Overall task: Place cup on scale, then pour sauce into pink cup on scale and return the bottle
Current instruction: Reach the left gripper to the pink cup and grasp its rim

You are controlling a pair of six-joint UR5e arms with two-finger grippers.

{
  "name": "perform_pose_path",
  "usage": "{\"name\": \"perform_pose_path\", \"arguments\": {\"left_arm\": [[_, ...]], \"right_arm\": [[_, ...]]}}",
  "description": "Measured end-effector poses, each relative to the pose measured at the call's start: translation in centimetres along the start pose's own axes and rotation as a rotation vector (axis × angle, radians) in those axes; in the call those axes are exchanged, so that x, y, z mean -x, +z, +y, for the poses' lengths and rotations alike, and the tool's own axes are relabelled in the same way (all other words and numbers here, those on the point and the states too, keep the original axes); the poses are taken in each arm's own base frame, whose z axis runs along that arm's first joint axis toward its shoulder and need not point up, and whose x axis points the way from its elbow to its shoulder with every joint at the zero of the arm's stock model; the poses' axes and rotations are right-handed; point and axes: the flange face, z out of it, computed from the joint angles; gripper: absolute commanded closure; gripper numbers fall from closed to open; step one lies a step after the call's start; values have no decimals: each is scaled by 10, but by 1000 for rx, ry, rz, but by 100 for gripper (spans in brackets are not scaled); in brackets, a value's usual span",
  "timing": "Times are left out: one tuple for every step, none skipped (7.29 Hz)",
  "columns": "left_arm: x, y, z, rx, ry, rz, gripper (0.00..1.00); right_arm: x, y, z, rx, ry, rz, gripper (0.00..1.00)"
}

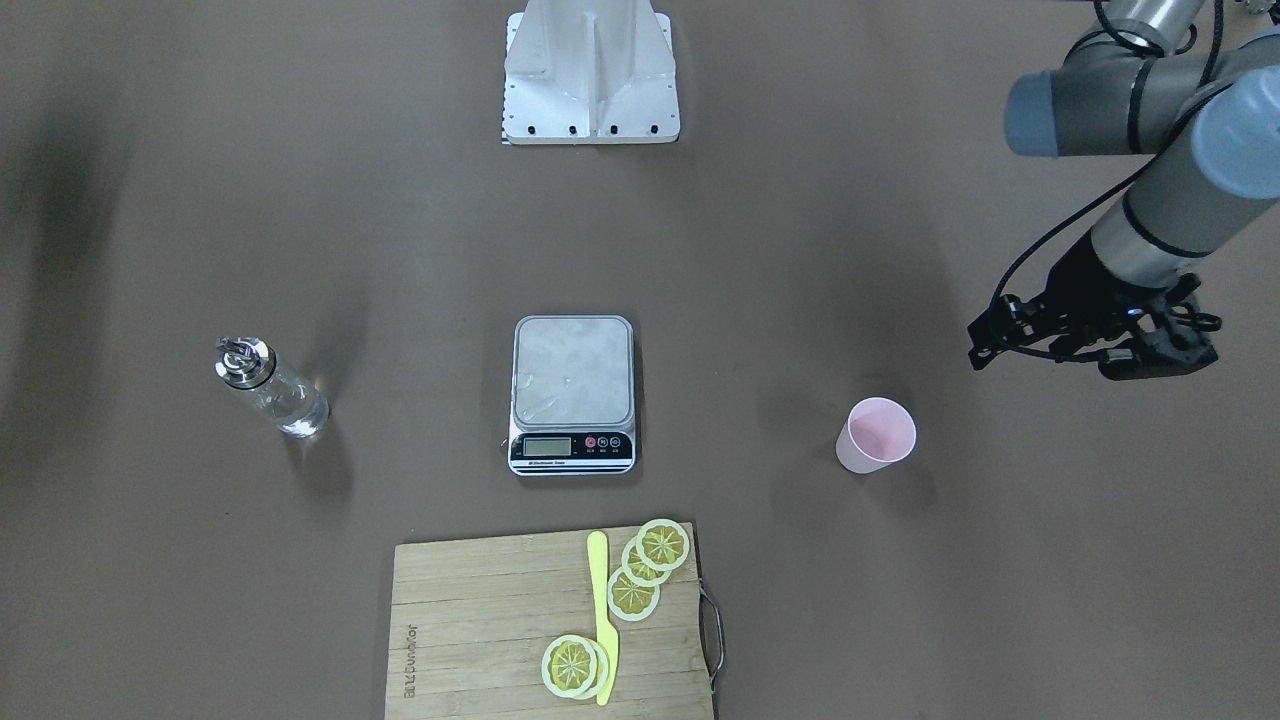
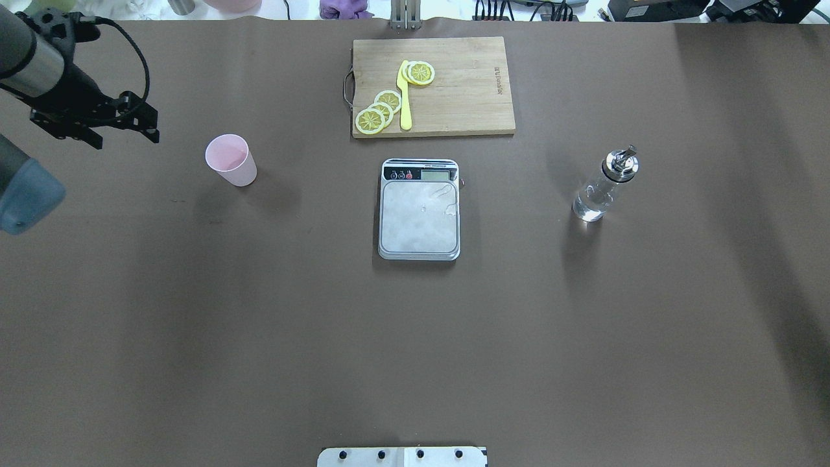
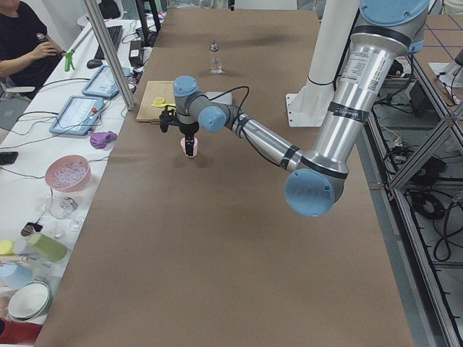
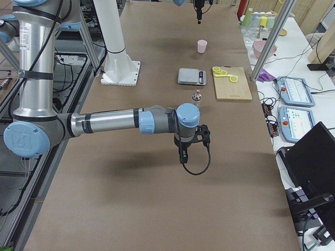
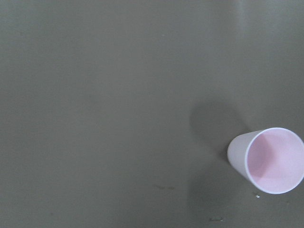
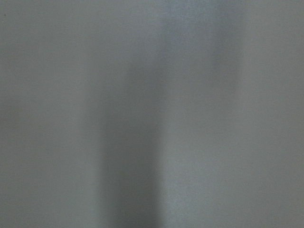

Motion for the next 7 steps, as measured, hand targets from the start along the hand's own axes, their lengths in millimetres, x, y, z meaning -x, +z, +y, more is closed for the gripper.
{"name": "perform_pose_path", "arguments": {"left_arm": [[-19, 21, -2, -15, -13, 1, 2], [-30, 40, -8, -31, -24, 16, 3], [-36, 54, -15, -40, -27, 31, 7], [-41, 65, -16, -40, -24, 39, 11], [-43, 71, -18, -37, -24, 41, 13], [-45, 77, -19, -33, -23, 39, 19], [-47, 85, -19, -26, -20, 34, 26]], "right_arm": [[2, 2, -4, 3, -3, -2, 0], [2, 3, -8, 6, -2, -6, 0], [2, 3, -9, 8, 0, -9, 0], [2, 4, -10, 9, 1, -11, 0], [2, 4, -10, 9, 1, -11, 0], [2, 4, -11, 9, 1, -11, 0], [2, 4, -11, 9, 1, -11, 0]]}}
